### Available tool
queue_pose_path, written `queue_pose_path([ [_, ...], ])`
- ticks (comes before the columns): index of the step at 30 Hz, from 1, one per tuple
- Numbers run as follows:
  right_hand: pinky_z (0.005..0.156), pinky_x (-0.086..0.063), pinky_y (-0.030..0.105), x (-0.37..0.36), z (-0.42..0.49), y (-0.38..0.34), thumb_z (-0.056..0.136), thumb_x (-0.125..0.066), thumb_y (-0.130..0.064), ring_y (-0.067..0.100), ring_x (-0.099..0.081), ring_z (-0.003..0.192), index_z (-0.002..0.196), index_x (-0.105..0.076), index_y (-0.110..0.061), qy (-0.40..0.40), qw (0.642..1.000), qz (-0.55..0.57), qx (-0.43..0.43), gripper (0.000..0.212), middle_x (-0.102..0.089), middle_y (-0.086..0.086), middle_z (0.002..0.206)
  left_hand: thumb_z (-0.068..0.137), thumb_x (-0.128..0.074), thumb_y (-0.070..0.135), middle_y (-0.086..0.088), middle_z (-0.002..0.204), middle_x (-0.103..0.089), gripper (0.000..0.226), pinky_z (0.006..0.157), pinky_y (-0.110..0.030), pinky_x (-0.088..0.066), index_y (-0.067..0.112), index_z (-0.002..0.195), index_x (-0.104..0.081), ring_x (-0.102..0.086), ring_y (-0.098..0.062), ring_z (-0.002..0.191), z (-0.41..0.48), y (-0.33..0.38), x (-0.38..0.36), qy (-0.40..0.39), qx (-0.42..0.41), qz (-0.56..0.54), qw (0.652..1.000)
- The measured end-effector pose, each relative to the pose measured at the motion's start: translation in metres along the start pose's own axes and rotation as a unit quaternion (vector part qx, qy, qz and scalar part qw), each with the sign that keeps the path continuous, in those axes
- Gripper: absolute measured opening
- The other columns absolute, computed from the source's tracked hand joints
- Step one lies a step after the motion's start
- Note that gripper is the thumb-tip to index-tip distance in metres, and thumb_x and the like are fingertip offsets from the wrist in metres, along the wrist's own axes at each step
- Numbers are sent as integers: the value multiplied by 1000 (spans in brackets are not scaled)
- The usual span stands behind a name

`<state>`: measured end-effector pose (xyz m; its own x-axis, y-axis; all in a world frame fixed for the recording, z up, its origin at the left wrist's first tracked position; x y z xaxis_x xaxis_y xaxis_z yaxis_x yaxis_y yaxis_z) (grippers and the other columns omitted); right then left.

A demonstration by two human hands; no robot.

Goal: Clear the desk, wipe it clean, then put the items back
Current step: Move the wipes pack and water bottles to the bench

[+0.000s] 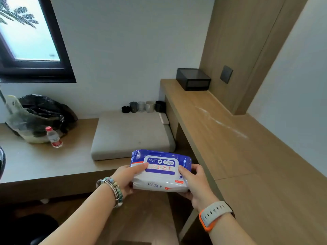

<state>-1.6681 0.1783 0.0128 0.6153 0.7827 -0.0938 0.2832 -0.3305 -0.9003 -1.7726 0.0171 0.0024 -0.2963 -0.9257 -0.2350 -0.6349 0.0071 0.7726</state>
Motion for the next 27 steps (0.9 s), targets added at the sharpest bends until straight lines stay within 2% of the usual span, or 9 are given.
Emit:
queue_pose_path([
  [3,62,-57,32,-26,32,-4,88,-65,-24,18,-70,78,113,-41,-23,-13,1000,-7,-12,34,-67,4,96,78,-73,16,-14,94,-72,36,78,-43,-54,6,109,-58,-68,-29,89,29,18,17,16,12,-14,1000],
  [7,56,-55,29,-52,86,-16,88,-64,-23,18,-69,79,115,-41,-22,-29,999,-17,-17,35,-66,4,97,78,-73,16,-15,93,-73,37,73,-44,-56,6,110,-57,-69,-30,88,75,44,28,31,19,-32,999],
  [11,60,-57,31,-72,152,-33,88,-64,-23,19,-69,81,116,-41,-22,-49,998,-26,-21,37,-65,4,100,76,-73,16,-16,97,-72,41,83,-48,-54,6,112,-55,-68,-33,91,129,76,27,51,19,-36,998],
  [14,63,-58,33,-87,207,-51,88,-64,-23,19,-69,81,115,-41,-23,-69,997,-27,-34,36,-65,4,99,75,-74,15,-18,100,-70,43,84,-50,-53,6,112,-54,-68,-35,92,171,106,24,70,31,-46,996],
  [20,65,-58,35,-121,298,-80,88,-64,-22,21,-70,81,110,-43,-23,-93,993,-39,-55,30,-67,6,99,76,-73,12,-20,96,-71,40,76,-48,-56,4,110,-55,-68,-35,89,243,155,26,95,44,-70,992],
  [24,55,-54,29,-142,345,-88,89,-63,-22,20,-70,79,109,-42,-22,-97,992,-47,-67,29,-68,8,100,76,-73,13,-19,93,-72,40,67,-45,-58,5,111,-55,-69,-35,86,288,178,32,99,67,-84,989],
  [27,55,-54,29,-158,383,-93,89,-63,-22,21,-70,77,109,-43,-22,-99,991,-47,-81,29,-68,8,99,76,-73,12,-20,95,-71,41,63,-44,-59,4,112,-54,-69,-36,85,328,197,40,96,76,-95,988],
])
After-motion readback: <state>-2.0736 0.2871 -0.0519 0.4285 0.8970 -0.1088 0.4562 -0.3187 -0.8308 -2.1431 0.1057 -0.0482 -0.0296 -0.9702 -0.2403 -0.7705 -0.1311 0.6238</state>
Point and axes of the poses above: each hand's wrist, its own z-axis towards the middle knuckle, its own x-axis out of the back of the hand, y = z × x, the point moved 1 cm from there along z, towards the middle knuckle
